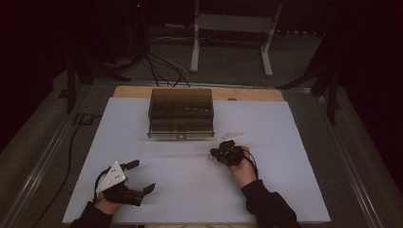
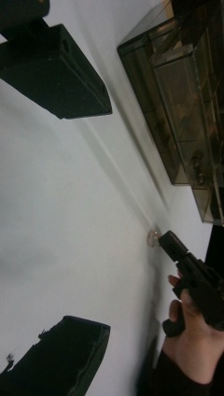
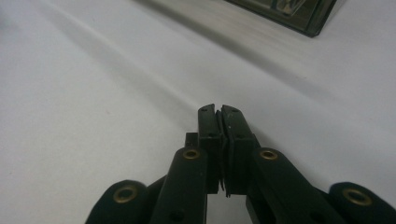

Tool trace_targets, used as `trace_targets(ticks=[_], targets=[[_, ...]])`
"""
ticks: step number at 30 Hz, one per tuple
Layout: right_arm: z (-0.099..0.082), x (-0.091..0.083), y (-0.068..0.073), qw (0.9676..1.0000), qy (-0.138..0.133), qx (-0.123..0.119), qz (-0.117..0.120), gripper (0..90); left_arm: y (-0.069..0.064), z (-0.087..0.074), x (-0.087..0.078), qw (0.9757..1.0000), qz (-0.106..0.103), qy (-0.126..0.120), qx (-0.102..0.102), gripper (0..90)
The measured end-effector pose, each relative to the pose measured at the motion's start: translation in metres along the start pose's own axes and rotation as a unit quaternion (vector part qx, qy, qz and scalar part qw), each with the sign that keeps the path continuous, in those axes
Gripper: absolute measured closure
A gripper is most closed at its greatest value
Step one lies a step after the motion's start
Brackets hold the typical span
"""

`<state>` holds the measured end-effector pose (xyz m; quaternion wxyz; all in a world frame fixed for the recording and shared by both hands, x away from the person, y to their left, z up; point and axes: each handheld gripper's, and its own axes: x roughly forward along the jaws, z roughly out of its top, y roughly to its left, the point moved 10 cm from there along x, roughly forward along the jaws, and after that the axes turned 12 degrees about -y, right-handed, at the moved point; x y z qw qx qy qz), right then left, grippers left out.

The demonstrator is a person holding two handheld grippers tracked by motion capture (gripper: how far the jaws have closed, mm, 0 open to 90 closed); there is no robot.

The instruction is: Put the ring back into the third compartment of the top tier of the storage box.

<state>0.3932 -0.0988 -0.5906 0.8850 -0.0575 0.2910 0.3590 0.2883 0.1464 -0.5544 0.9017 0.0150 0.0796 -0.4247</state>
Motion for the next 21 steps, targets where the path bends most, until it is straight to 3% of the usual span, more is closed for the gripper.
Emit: trace_targets(ticks=[16,21], targets=[[0.009,-0.016,0.003,0.9999,-0.014,0.004,0.001,88.0,0.001,0.0,0.001,1.0,0.0,-0.001,-0.004,0.5],[0.012,-0.02,0.007,0.9999,-0.013,-0.005,0.006,88.0,0.001,0.001,0.001,1.0,0.0,-0.004,-0.006,0.5]])
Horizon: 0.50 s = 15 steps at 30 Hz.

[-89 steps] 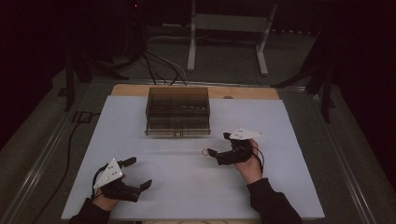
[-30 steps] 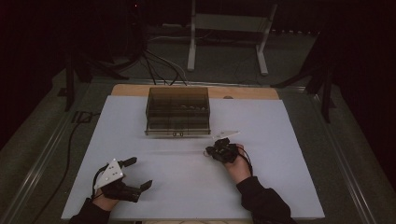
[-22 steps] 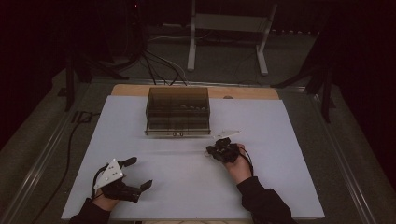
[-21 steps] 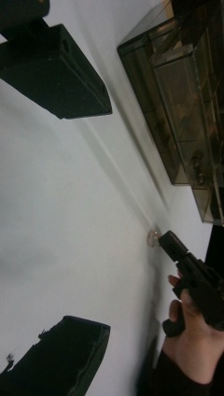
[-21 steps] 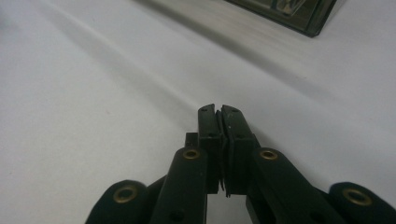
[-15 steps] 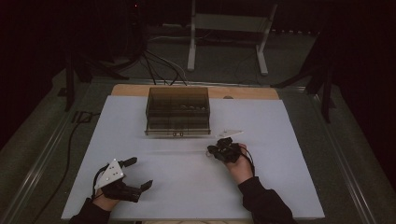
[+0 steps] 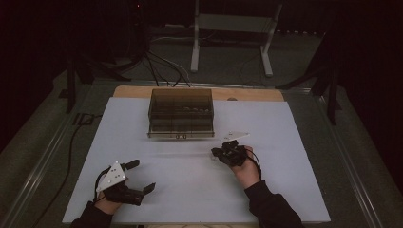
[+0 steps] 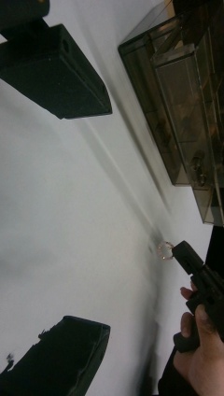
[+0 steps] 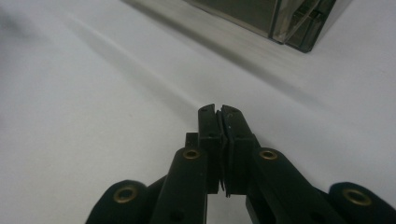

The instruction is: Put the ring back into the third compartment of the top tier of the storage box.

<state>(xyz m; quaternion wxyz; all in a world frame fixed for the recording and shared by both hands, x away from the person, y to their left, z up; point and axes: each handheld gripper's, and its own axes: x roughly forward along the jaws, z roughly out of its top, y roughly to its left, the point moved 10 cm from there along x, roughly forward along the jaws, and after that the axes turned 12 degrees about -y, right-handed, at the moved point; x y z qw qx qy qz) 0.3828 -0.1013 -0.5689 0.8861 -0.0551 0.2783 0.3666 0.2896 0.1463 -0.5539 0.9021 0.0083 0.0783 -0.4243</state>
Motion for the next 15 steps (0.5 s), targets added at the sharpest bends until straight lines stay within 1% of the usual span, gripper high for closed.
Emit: trace_targets(ticks=[2,4,8,15], targets=[[0.0,-0.001,0.001,1.0,0.001,-0.001,0.0,88.0,0.0,-0.001,0.0,1.0,0.0,0.003,0.001,0.5],[0.0,-0.003,0.001,1.0,0.001,-0.003,0.001,88.0,0.0,0.001,0.0,1.0,-0.001,-0.001,0.001,0.5],[0.002,-0.007,0.002,1.0,-0.001,0.0,0.003,88.0,0.0,-0.001,0.0,1.0,-0.002,0.003,0.003,0.5],[0.009,-0.014,0.008,0.9999,-0.007,-0.007,0.008,88.0,-0.001,0.0,0.0,1.0,-0.003,0.0,0.002,0.5]])
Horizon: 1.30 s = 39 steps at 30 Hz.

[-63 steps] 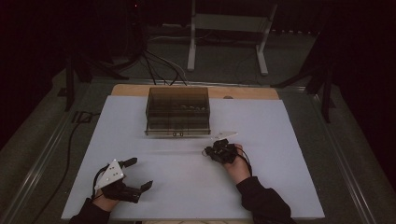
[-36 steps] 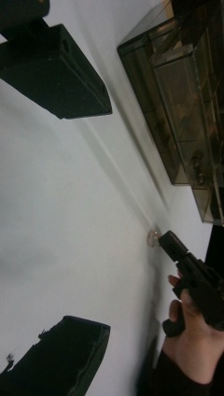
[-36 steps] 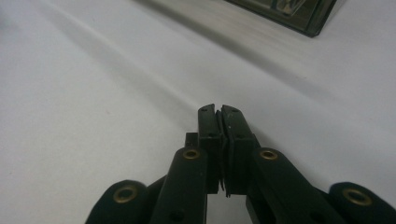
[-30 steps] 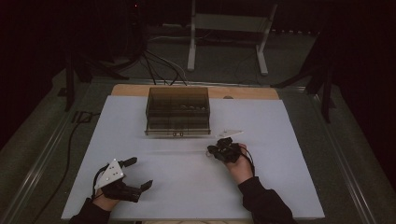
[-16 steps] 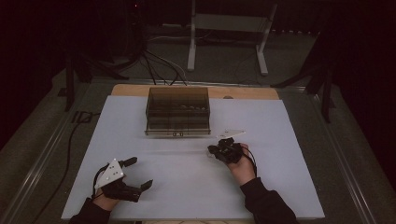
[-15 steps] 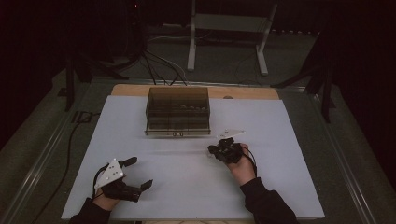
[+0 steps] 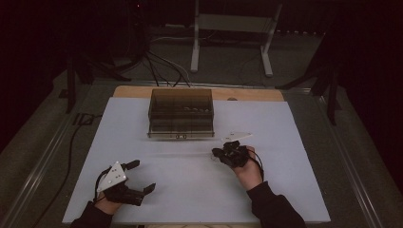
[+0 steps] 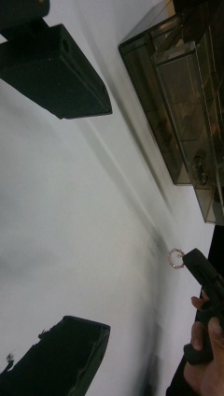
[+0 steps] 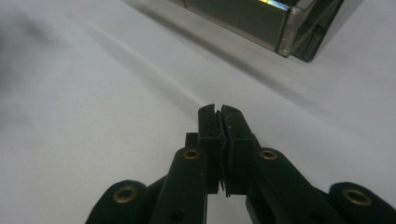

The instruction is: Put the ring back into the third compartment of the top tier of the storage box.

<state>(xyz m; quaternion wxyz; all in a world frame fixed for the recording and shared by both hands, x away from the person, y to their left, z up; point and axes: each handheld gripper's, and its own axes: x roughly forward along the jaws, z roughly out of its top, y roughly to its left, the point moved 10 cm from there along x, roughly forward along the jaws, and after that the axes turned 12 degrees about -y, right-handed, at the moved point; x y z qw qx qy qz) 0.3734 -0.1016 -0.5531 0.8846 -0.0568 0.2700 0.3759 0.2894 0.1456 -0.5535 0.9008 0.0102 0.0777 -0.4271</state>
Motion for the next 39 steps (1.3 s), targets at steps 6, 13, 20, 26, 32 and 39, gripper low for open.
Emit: trace_targets(ticks=[6,13,20,26,32,39], targets=[[0.008,-0.006,0.006,0.9999,-0.007,-0.005,0.006,87.9,0.0,0.0,0.0,1.0,0.0,0.0,-0.001,0.6],[0.021,-0.012,0.012,0.9997,-0.02,-0.01,0.011,87.9,0.0,0.0,0.001,1.0,0.0,0.002,0.001,0.5],[0.035,-0.017,0.013,0.9994,-0.032,-0.01,0.014,87.9,0.0,-0.001,0.001,1.0,0.0,0.003,0.001,0.5],[0.048,-0.021,0.015,0.9988,-0.044,-0.014,0.015,87.9,0.0,0.0,0.0,1.0,0.0,0.0,0.0,0.5],[0.061,-0.023,0.016,0.9983,-0.054,-0.018,0.014,87.9,0.0,-0.001,0.001,1.0,0.001,0.003,0.002,0.5],[0.073,-0.024,0.015,0.9978,-0.061,-0.017,0.017,87.9,0.0,-0.001,0.001,1.0,-0.001,0.002,0.001,0.5]])
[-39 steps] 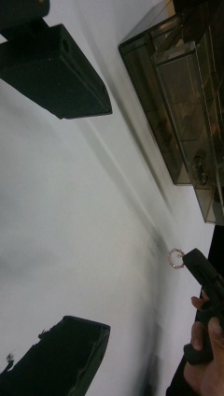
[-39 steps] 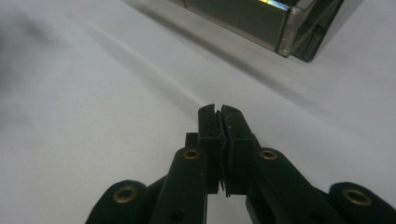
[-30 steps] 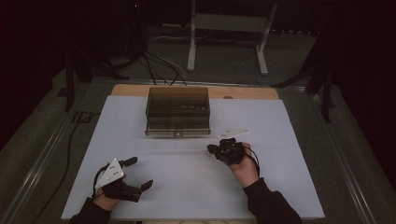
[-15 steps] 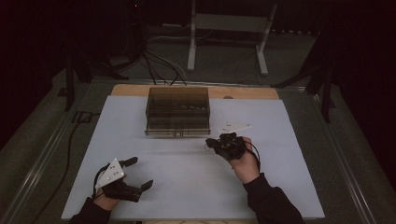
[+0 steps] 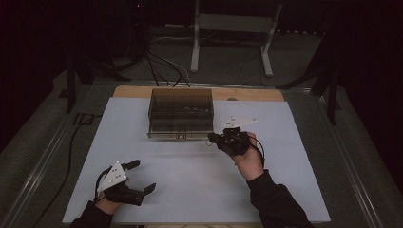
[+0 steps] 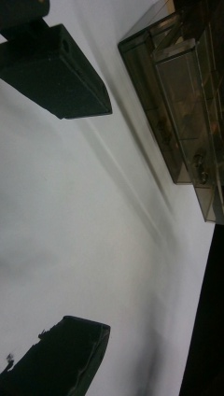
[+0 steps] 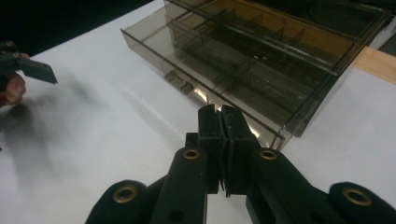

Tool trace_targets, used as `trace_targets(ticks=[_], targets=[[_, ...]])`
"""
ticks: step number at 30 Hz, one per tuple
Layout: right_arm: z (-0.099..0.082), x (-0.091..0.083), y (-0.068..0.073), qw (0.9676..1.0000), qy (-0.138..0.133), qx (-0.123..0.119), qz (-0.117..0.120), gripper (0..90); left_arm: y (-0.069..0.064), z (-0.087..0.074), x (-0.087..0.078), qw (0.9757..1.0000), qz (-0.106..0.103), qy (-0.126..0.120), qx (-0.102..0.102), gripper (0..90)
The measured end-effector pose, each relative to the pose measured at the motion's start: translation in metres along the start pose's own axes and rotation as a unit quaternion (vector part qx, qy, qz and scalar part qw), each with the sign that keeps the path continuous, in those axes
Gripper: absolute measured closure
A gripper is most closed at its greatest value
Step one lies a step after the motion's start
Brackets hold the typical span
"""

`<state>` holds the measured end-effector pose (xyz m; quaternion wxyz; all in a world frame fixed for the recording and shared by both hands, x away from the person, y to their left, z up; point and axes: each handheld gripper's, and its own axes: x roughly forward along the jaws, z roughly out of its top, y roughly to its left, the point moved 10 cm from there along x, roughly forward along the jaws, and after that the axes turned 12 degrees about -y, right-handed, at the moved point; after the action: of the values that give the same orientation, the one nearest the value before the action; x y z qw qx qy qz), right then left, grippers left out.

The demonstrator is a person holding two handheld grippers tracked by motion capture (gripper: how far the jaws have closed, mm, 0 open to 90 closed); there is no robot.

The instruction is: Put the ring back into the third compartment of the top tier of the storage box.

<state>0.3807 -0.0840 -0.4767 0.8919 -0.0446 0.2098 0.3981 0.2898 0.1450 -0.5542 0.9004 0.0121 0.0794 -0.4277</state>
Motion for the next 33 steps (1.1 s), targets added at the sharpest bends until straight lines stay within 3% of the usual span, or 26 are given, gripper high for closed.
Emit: trace_targets(ticks=[23,33], targets=[[0.034,0.011,-0.008,0.9998,-0.02,-0.001,-0.007,87.9,-0.001,0.0,0.0,1.0,0.0,0.0,0.001,0.5],[0.04,0.019,-0.013,0.9997,-0.019,0.0,-0.013,87.9,-0.001,-0.001,0.0,1.0,-0.001,0.003,0.001,0.5]])
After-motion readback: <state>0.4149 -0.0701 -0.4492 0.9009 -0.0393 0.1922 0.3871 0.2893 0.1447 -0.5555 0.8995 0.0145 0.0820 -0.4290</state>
